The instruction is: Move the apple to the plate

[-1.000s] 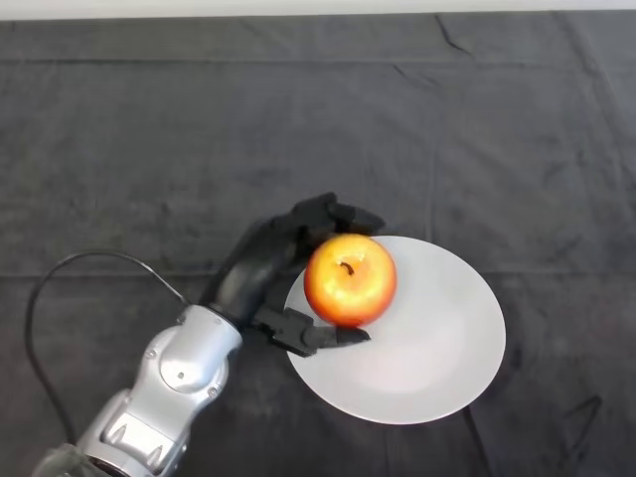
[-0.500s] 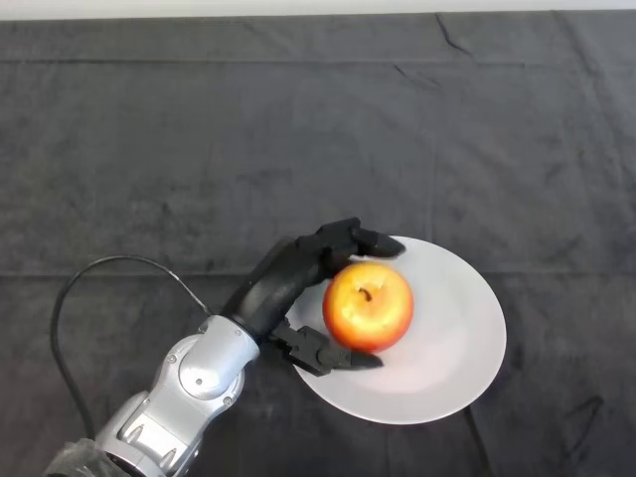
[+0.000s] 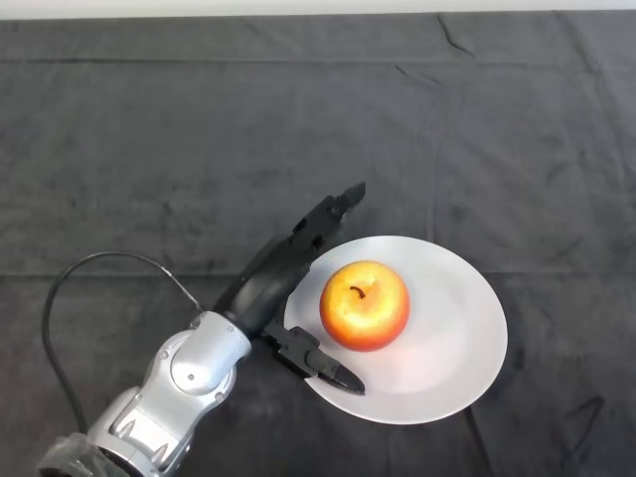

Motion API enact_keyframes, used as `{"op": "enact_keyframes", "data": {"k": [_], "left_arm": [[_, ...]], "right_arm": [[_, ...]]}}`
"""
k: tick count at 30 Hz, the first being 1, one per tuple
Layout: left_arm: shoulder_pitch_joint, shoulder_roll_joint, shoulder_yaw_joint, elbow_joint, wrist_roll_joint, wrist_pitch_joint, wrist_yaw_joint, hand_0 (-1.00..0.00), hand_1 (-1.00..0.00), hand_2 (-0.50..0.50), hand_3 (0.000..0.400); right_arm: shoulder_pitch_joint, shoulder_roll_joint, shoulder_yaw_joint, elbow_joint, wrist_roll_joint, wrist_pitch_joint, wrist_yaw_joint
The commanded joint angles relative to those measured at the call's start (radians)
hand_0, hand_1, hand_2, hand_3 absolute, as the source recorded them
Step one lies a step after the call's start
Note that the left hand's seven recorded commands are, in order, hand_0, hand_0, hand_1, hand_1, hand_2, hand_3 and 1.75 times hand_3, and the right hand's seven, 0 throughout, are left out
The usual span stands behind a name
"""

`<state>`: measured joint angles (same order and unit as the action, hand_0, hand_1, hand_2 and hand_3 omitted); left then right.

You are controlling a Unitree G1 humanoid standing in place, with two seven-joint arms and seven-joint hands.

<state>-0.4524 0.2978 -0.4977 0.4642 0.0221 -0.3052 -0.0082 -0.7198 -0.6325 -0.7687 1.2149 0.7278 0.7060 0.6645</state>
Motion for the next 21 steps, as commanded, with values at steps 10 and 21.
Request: {"op": "enact_keyframes", "data": {"k": [10,21], "left_arm": [[-0.009,0.109,0.095,-0.044,-0.053,-0.028,-0.028,0.00,0.00,0.00,0.000],[0.033,0.178,0.215,-0.100,-0.105,-0.036,-0.057,0.00,0.00,0.00,0.000]], "right_arm": [[-0.002,-0.017,-0.0076,-0.024,0.0210,0.002,-0.0077],[-0.002,-0.017,-0.0074,-0.025,0.0210,0.001,-0.0078]]}}
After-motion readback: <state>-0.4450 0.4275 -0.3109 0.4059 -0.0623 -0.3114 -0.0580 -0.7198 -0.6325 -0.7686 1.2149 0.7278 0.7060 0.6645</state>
